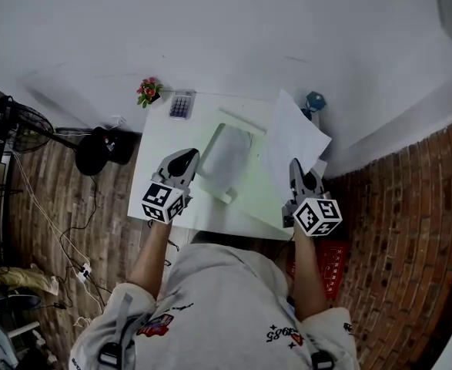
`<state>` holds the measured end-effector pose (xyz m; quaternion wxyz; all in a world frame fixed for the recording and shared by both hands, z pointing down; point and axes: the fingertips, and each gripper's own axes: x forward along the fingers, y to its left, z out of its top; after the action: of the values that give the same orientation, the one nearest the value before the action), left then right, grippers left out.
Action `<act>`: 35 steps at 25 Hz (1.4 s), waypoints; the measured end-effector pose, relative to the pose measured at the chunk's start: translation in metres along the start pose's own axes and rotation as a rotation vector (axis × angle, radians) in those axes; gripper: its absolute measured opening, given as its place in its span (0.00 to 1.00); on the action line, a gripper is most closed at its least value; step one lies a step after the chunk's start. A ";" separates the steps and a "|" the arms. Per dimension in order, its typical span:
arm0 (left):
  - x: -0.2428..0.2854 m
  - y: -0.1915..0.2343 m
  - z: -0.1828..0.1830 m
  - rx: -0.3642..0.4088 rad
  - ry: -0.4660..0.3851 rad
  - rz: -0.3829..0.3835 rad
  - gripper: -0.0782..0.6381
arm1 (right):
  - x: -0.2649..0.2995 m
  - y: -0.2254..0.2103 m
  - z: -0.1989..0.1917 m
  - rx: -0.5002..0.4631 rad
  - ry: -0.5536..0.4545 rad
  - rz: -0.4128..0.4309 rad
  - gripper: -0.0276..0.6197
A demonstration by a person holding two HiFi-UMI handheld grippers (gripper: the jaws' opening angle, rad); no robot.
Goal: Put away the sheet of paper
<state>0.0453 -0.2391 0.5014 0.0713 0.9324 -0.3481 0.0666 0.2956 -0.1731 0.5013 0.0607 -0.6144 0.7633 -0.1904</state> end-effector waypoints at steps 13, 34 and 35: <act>0.002 0.034 -0.002 -0.020 0.003 0.011 0.14 | 0.056 0.029 -0.067 0.072 0.173 0.107 0.04; -0.015 0.057 -0.027 -0.073 0.042 0.050 0.14 | 0.087 0.013 -0.193 0.385 0.396 0.076 0.04; -0.015 0.058 -0.028 -0.074 0.043 0.050 0.14 | 0.086 0.008 -0.200 0.393 0.412 0.057 0.04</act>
<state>-0.0064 -0.2678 0.5307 0.1115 0.9184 -0.3720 0.0757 0.2022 -0.2115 0.6943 0.0273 -0.5173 0.7251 -0.4537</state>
